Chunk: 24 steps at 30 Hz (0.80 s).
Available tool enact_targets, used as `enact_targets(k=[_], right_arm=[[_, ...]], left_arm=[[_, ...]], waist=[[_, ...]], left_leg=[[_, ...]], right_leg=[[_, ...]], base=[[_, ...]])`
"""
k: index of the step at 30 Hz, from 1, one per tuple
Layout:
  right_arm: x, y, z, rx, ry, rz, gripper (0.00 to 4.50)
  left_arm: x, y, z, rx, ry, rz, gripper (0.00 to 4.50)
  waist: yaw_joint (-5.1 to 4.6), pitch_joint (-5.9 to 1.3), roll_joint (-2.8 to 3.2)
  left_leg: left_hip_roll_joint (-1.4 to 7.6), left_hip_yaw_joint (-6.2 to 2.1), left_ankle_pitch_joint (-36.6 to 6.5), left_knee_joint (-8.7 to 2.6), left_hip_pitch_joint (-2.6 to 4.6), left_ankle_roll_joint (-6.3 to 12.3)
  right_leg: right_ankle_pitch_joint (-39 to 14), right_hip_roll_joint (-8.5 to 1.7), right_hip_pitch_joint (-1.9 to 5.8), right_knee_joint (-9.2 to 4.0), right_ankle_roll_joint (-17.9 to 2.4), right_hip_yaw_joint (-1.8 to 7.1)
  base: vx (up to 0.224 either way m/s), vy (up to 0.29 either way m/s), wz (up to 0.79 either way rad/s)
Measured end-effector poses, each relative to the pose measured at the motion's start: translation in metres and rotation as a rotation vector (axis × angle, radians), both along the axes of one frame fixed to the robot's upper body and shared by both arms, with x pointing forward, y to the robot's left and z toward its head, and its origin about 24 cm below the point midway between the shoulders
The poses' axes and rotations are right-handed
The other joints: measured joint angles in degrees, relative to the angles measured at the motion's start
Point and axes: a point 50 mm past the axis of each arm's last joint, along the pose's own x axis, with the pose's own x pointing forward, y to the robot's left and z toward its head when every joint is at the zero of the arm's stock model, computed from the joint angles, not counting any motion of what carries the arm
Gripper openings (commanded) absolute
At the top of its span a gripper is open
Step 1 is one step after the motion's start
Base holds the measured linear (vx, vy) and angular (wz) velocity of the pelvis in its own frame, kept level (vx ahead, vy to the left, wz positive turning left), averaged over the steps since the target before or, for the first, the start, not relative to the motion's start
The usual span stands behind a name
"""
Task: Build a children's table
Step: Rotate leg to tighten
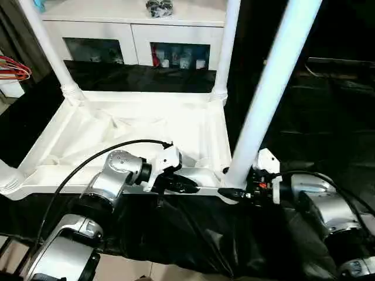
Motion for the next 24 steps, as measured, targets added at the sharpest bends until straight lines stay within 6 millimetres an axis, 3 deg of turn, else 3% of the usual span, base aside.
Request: enact_targets(k=[4, 12, 14, 16, 24], right_arm=[[0.021, 0.008, -0.005, 0.030, -0.024, -0.272, 2.75], [0.048, 0.019, -0.006, 0.025, -0.034, -0.603, 2.74], [0.052, 0.018, -0.005, 0.006, -0.054, -0.631, 2.74], [0.052, 0.018, -0.005, 0.006, -0.059, -0.634, 3.44], [0.048, 0.019, -0.006, 0.020, -0.084, -0.609, 3.96]], left_arm=[[0.009, -0.011, -0.002, -0.003, -0.041, 0.148, 0.00], [0.023, -0.039, -0.002, 0.008, -0.078, 0.332, 0.00], [0.024, -0.045, -0.002, 0.009, -0.085, 0.353, 0.00], [0.025, -0.045, -0.001, 0.008, -0.086, 0.353, 0.00], [0.024, -0.046, 0.000, 0.002, -0.080, 0.330, 0.00]], waist=[[-1.62, 0.01, -0.17], [-2.28, 0.02, -0.22], [-2.20, 0.02, -0.22], [-2.12, 0.01, -0.20], [-2.00, -0.02, -0.15]], left_leg=[[-0.08, 0.00, 0.00, 0.06, 0.08, -0.01], [-0.12, -0.05, 0.01, 0.08, 0.04, 0.00], [-0.13, -0.05, 0.01, 0.08, 0.04, 0.00], [-0.13, -0.05, 0.01, 0.06, 0.03, 0.00], [-0.12, -0.05, 0.01, 0.05, 0.01, 0.00]], right_leg=[[-0.11, -0.02, 0.01, -0.07, 0.20, 0.09], [-0.10, -0.03, 0.03, -0.07, 0.20, 0.10], [-0.10, -0.04, 0.04, -0.07, 0.20, 0.10], [-0.07, -0.04, 0.05, -0.06, 0.16, 0.10], [0.06, -0.04, 0.05, -0.05, -0.04, 0.09]], base=[[0.000, 0.000, 0.00], [0.000, 0.000, 0.00], [0.000, 0.000, 0.00], [0.000, 0.000, 0.00], [0.000, 0.000, 0.00]])
